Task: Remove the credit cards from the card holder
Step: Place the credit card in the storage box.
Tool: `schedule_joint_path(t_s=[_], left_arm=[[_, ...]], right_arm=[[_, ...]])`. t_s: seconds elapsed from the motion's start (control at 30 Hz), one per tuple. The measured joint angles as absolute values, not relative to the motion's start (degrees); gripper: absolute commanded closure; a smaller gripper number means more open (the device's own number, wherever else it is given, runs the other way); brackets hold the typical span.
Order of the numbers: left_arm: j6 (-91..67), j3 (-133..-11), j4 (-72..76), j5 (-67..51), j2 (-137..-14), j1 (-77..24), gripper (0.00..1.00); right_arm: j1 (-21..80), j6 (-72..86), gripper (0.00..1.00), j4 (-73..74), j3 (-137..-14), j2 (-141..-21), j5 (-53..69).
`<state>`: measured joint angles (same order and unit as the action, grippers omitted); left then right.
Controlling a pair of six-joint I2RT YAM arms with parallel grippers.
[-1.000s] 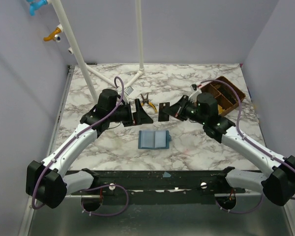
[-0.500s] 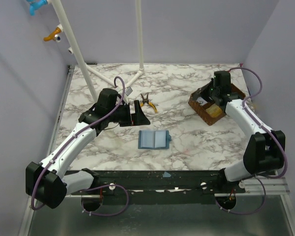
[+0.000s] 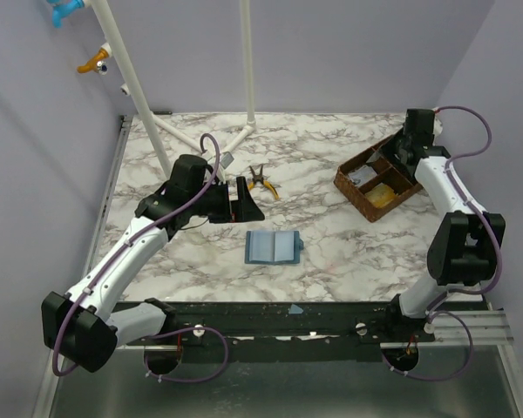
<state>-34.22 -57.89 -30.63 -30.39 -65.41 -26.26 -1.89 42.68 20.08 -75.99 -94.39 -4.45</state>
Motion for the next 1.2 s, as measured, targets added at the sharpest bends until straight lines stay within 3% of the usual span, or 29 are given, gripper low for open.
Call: schedule_joint_path(t_s=[1.2], left_arm=[[-37.5, -67.6, -38.8, -21.6, -72.2, -19.6, 0.02]], right_arm=[[-9.4, 56.0, 0.99, 29.1, -86.0, -101.5, -7.2]])
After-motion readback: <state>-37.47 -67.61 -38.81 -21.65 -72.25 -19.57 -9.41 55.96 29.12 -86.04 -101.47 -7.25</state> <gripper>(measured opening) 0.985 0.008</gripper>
